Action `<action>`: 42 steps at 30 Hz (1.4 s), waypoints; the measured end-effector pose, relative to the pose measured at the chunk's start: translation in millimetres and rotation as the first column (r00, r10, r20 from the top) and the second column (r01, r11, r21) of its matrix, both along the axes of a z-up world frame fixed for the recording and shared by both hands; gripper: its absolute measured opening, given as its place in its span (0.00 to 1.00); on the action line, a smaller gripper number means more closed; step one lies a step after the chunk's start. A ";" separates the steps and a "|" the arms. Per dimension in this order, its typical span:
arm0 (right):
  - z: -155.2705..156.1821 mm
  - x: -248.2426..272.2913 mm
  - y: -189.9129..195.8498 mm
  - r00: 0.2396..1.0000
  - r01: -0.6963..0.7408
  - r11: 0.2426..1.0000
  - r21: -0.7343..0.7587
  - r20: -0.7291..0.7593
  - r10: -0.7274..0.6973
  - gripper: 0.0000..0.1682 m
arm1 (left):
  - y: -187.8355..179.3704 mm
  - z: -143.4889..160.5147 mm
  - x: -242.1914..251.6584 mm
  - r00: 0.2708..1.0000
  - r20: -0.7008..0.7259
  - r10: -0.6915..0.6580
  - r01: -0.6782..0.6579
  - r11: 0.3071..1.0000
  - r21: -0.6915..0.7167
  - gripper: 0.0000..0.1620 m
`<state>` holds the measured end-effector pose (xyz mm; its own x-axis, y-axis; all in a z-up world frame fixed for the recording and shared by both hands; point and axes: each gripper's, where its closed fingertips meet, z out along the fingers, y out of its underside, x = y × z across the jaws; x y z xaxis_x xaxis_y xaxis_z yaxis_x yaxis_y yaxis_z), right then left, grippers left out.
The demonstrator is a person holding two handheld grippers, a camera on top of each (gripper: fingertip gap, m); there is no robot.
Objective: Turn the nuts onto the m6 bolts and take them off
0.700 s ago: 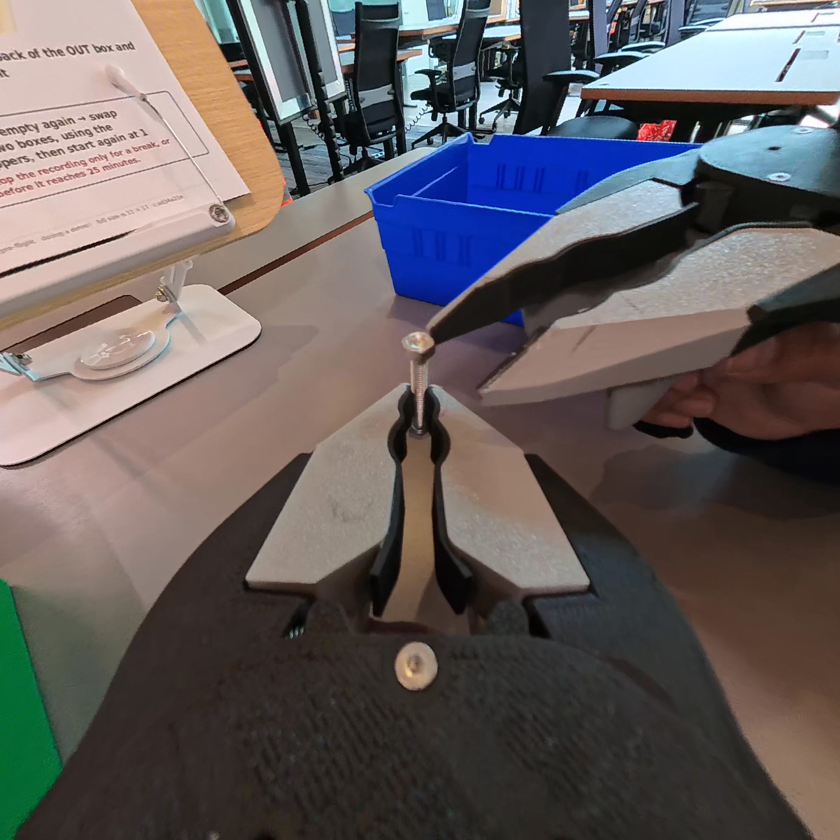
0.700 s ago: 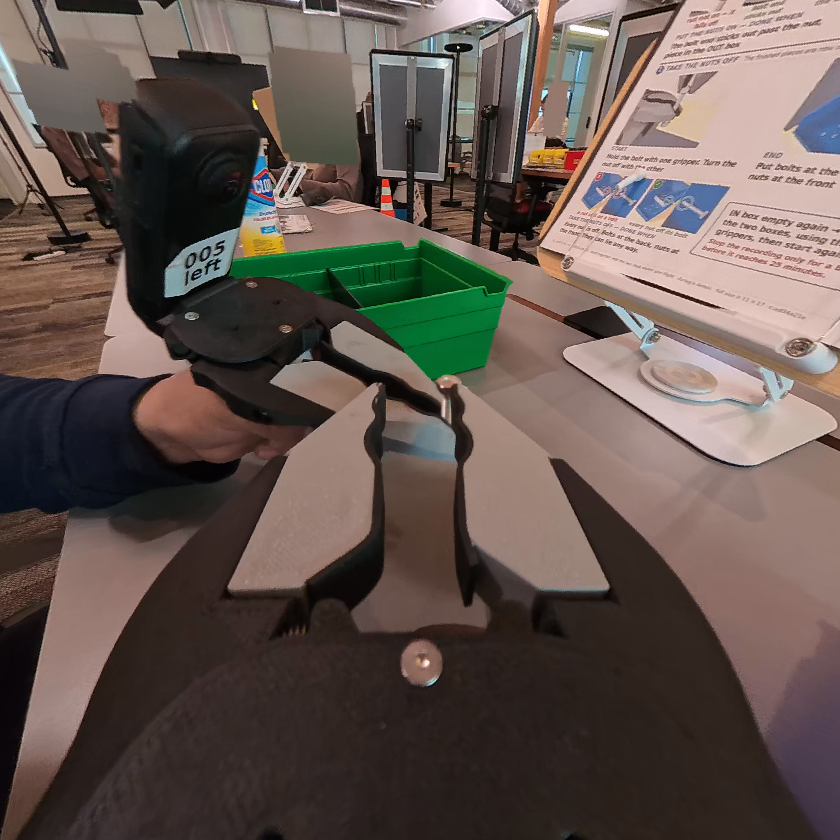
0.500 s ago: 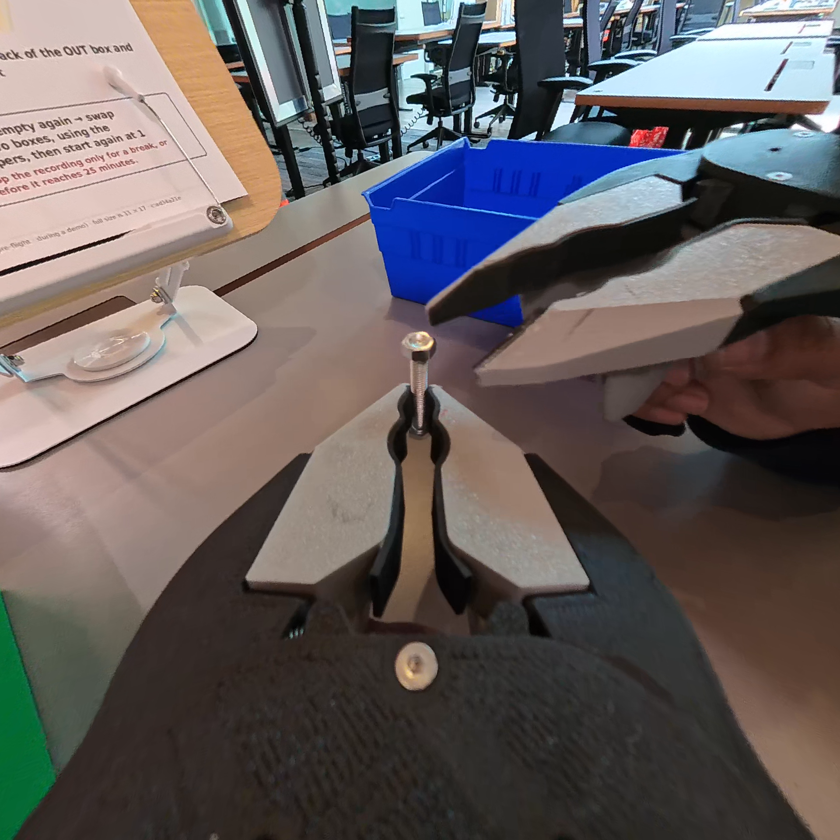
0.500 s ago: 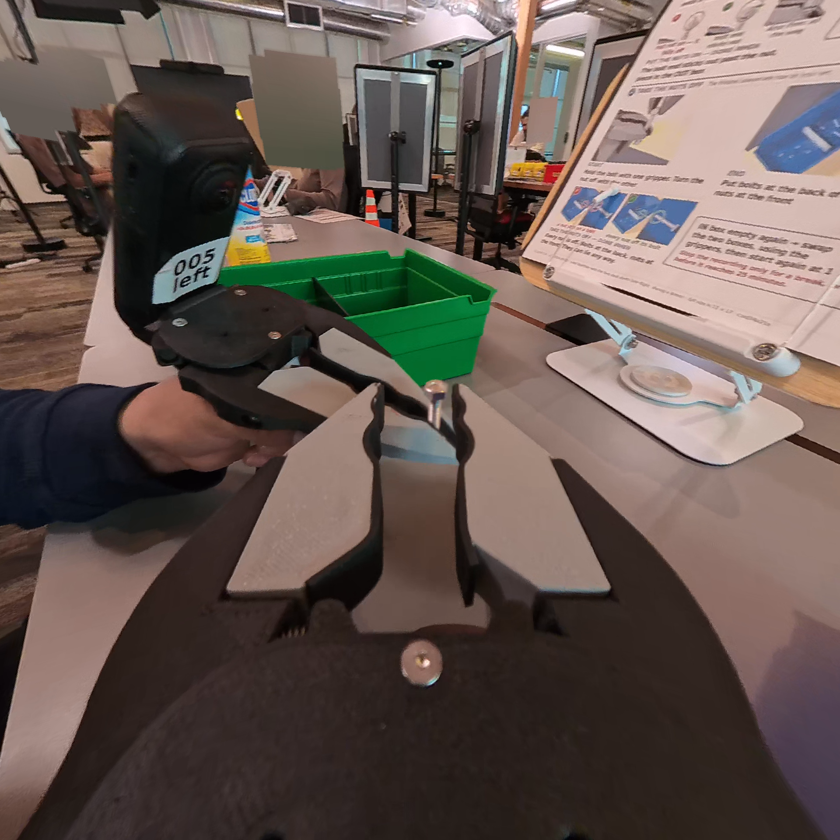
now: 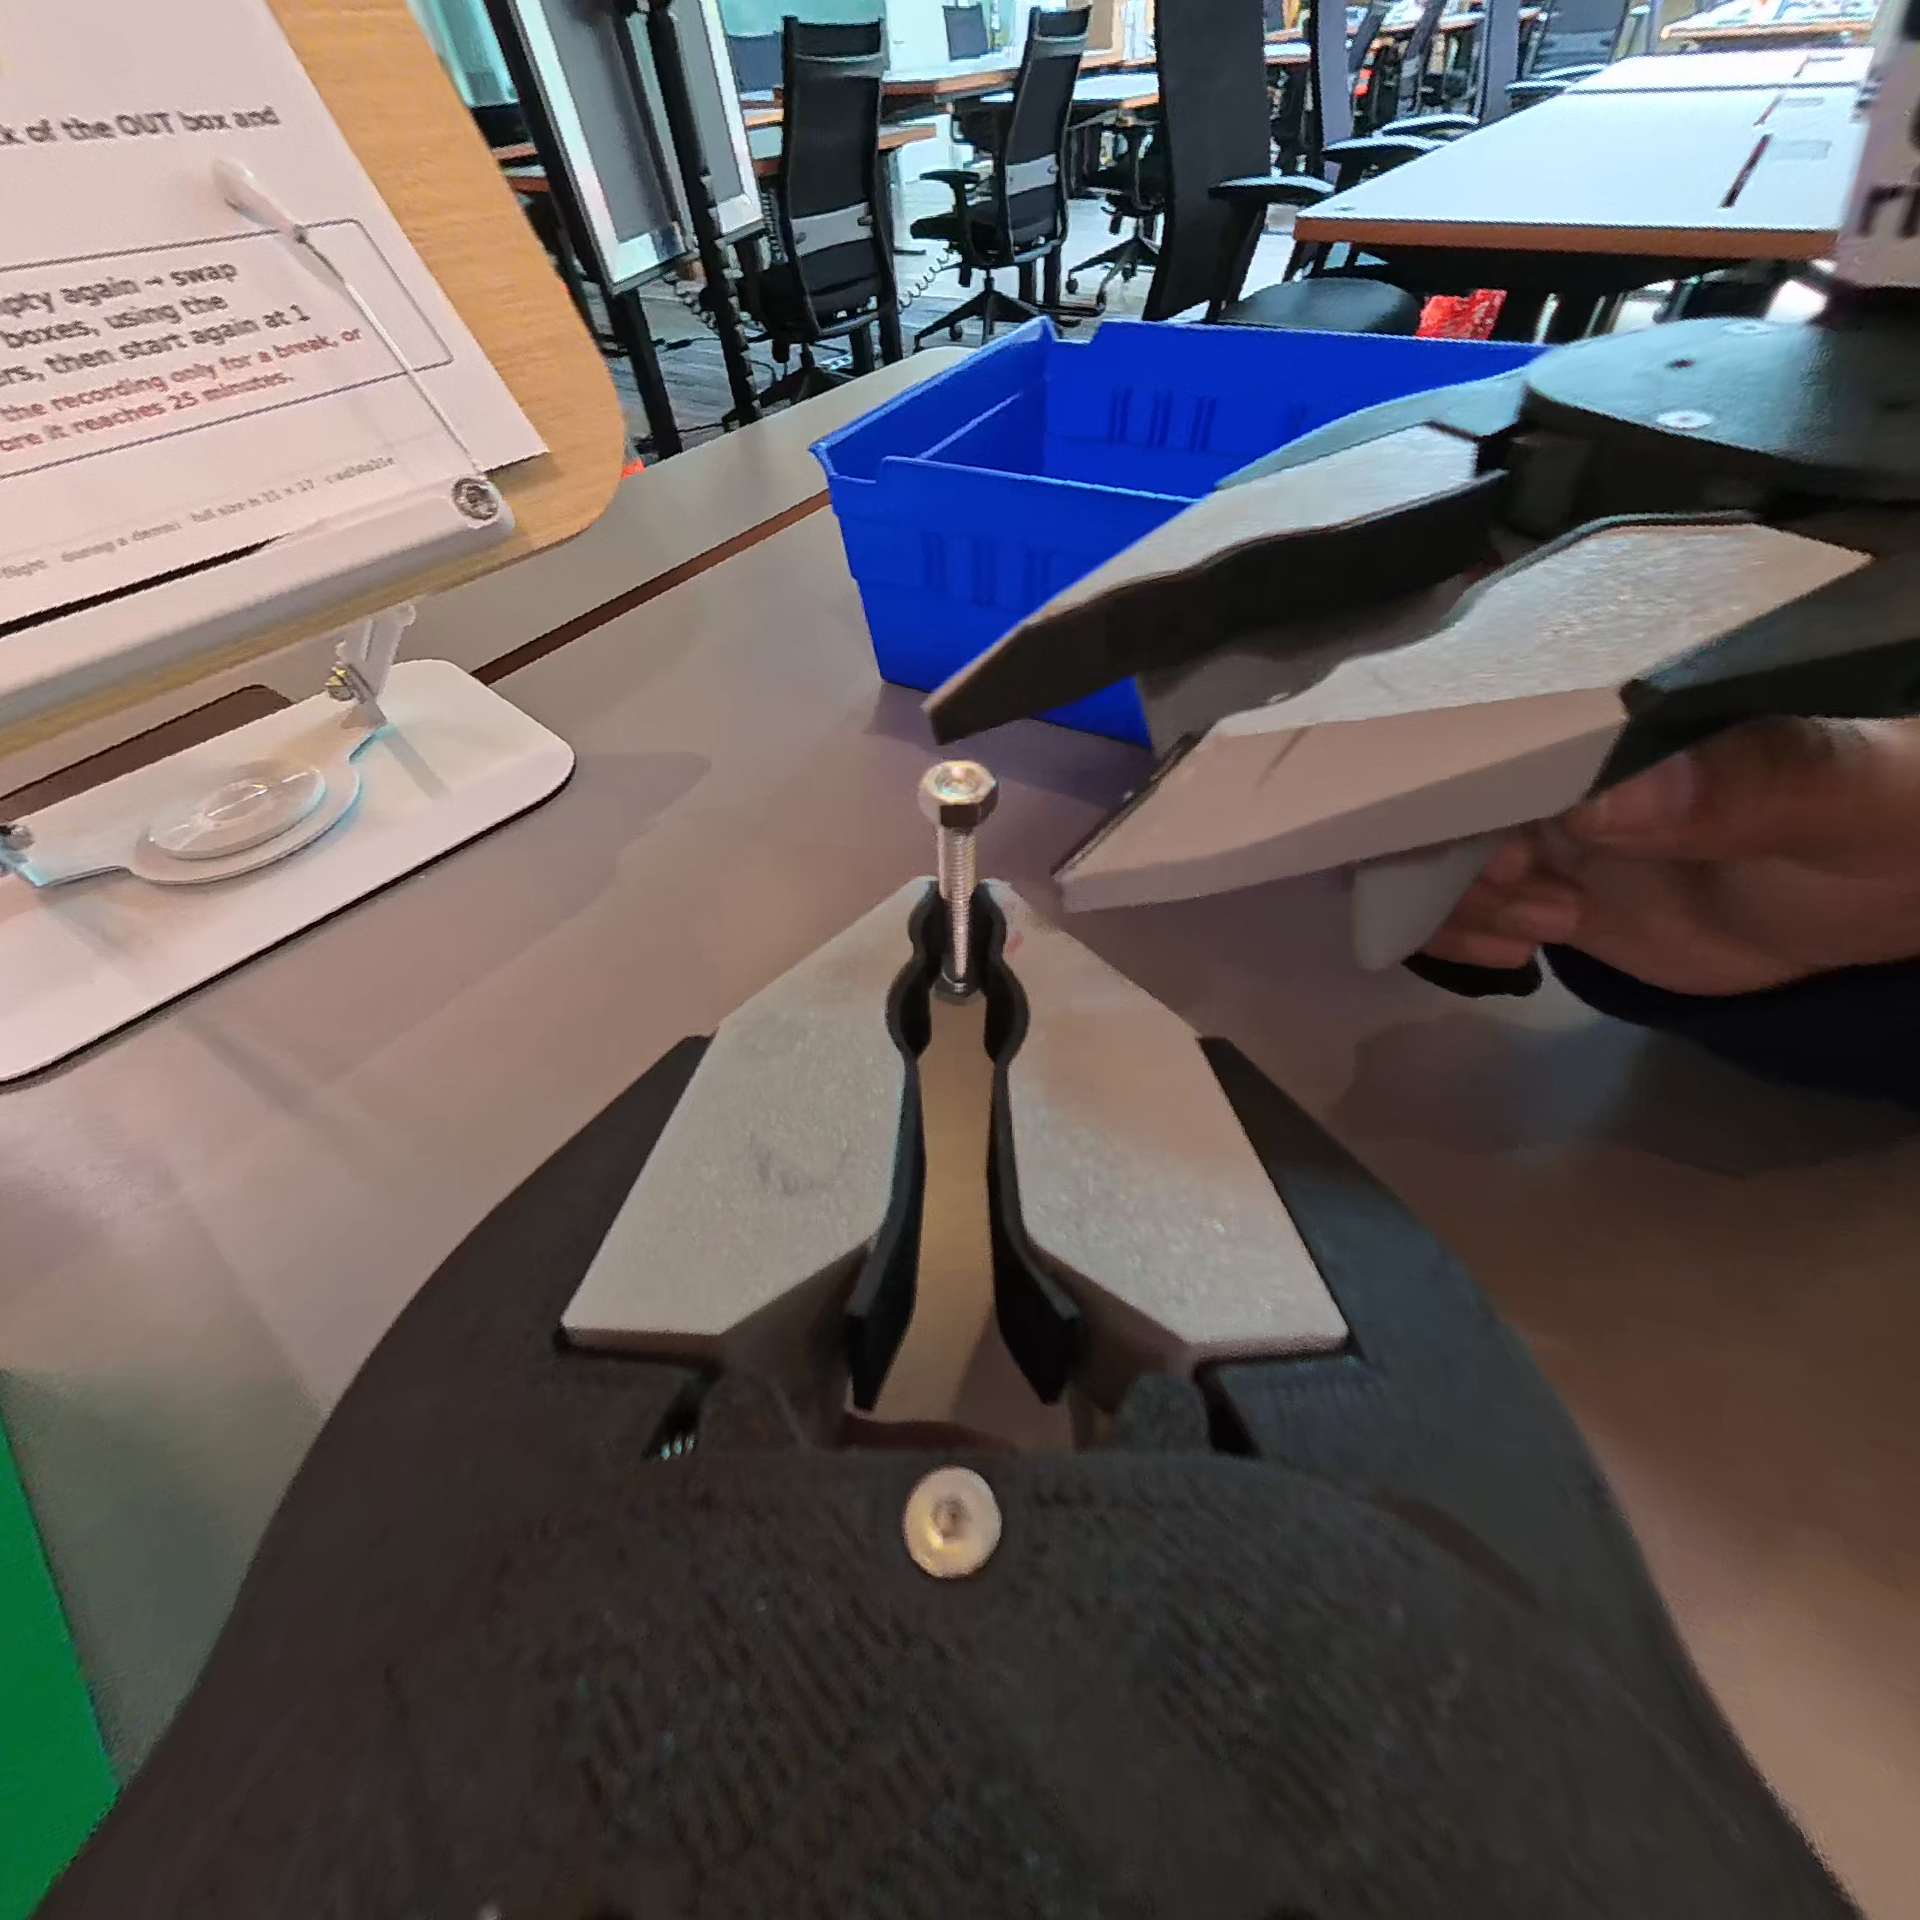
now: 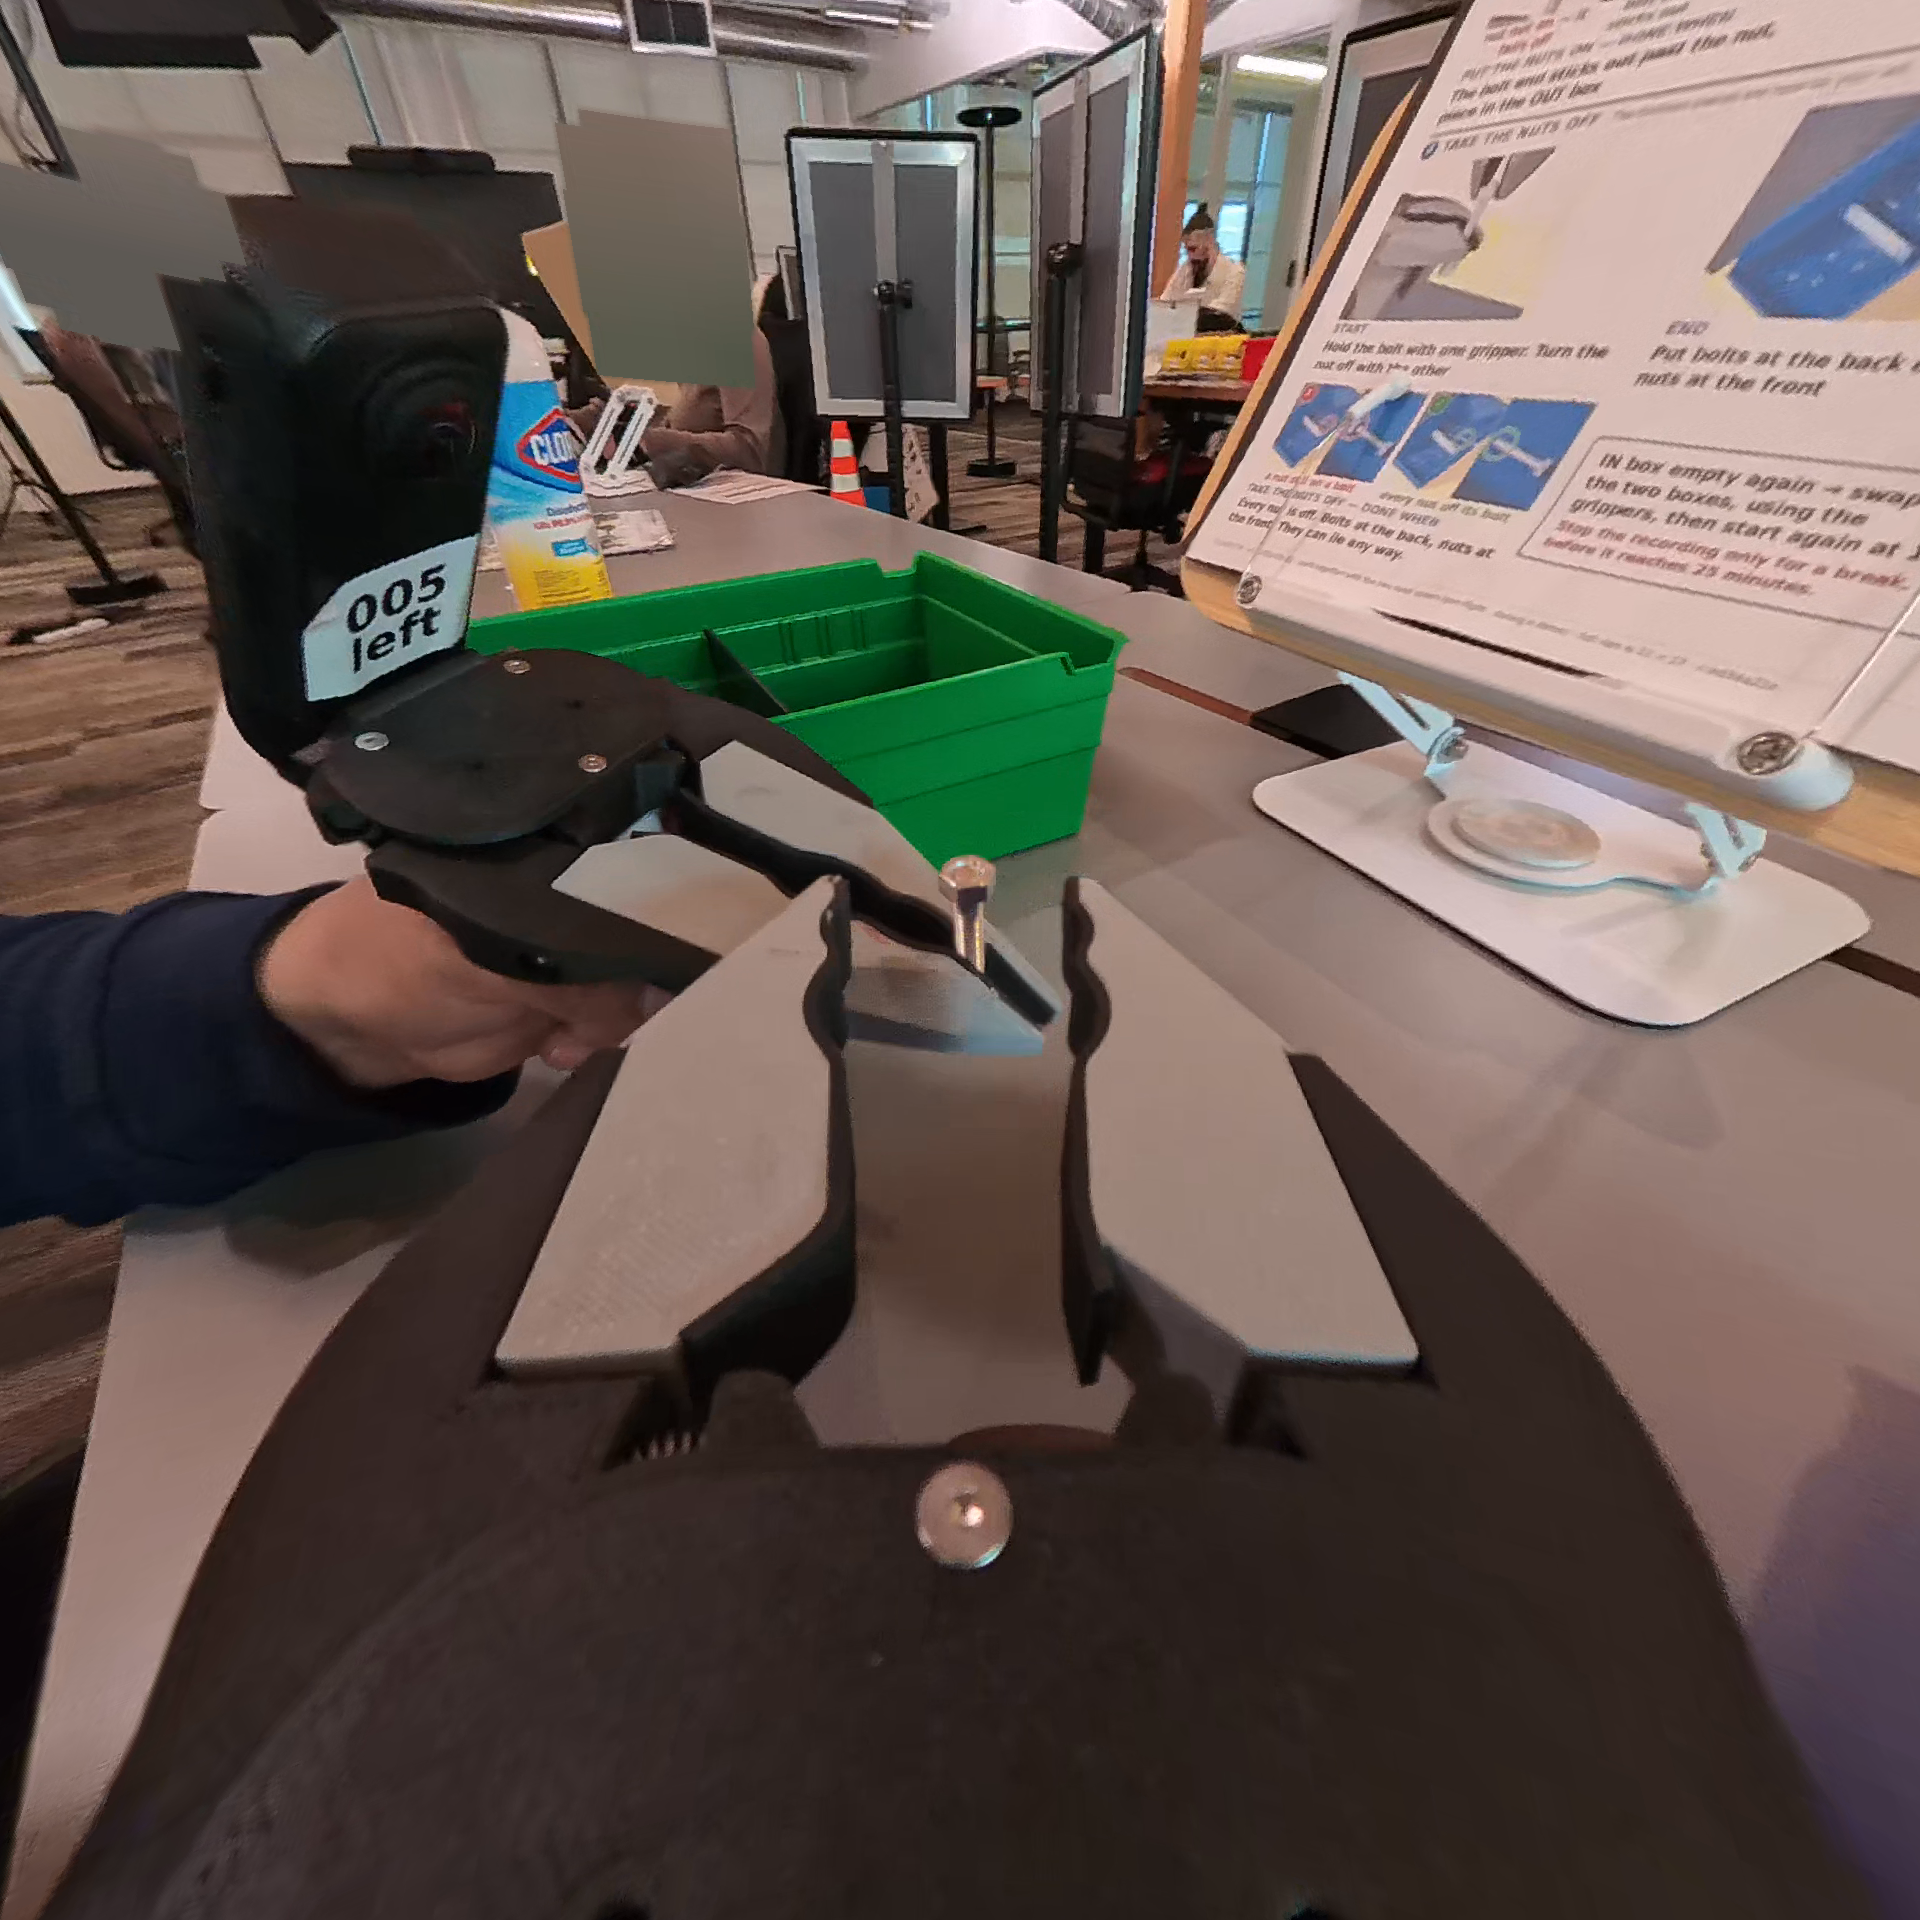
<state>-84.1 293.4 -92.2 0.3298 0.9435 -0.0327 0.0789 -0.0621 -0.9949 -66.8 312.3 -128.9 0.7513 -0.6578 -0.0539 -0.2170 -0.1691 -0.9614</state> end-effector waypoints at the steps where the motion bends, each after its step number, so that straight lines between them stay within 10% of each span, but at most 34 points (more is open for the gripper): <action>1: -0.5 -1.1 -1.6 1.000 -0.015 1.000 -0.014 -0.003 0.015 0.23 | -1.1 -1.0 2.1 1.000 -0.008 -0.007 0.007 1.000 0.001 0.01; 7: 0.6 -5.4 -17.0 0.996 -0.092 0.995 0.030 0.012 0.091 0.05 | 5.7 -1.7 -8.6 0.999 0.004 0.039 -0.039 0.999 -0.016 0.01; 16: -1.2 -3.4 -5.7 0.999 -0.037 0.999 -0.011 0.002 0.037 0.24 | -2.7 -1.4 4.0 1.000 -0.014 -0.018 0.018 1.000 -0.003 0.01; 21: 2.1 -7.4 -25.9 0.989 -0.147 0.989 0.018 -0.001 0.147 0.00 | 7.3 -1.1 -12.1 0.999 0.013 0.042 -0.042 0.999 -0.028 0.01; 25: 5.8 -2.7 -12.2 0.998 -0.056 0.998 0.023 -0.019 0.056 0.18 | 5.6 4.5 -12.2 0.999 0.030 0.034 -0.033 0.999 -0.015 0.01; 32: -6.9 -6.9 -12.5 0.995 -0.094 0.993 -0.070 0.010 0.095 0.19 | -1.6 -0.5 2.1 1.000 -0.021 -0.017 0.017 1.000 0.002 0.01; 36: 2.6 -6.3 -25.6 0.990 -0.139 0.990 0.015 -0.006 0.139 0.00 | 12.3 -0.8 -21.3 0.997 0.023 0.070 -0.069 0.997 -0.039 0.01; 42: -2.6 -0.6 -2.4 1.000 -0.005 1.000 0.009 0.019 0.005 0.19 | 4.2 -1.3 -7.4 1.000 0.010 0.013 -0.012 1.000 -0.028 0.01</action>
<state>-84.7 291.0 -94.8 0.3260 0.9452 -0.0178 0.0975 -0.0524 -0.9939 -74.1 316.5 -130.2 0.7598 -0.6495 -0.0280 -0.2051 -0.1987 -0.9583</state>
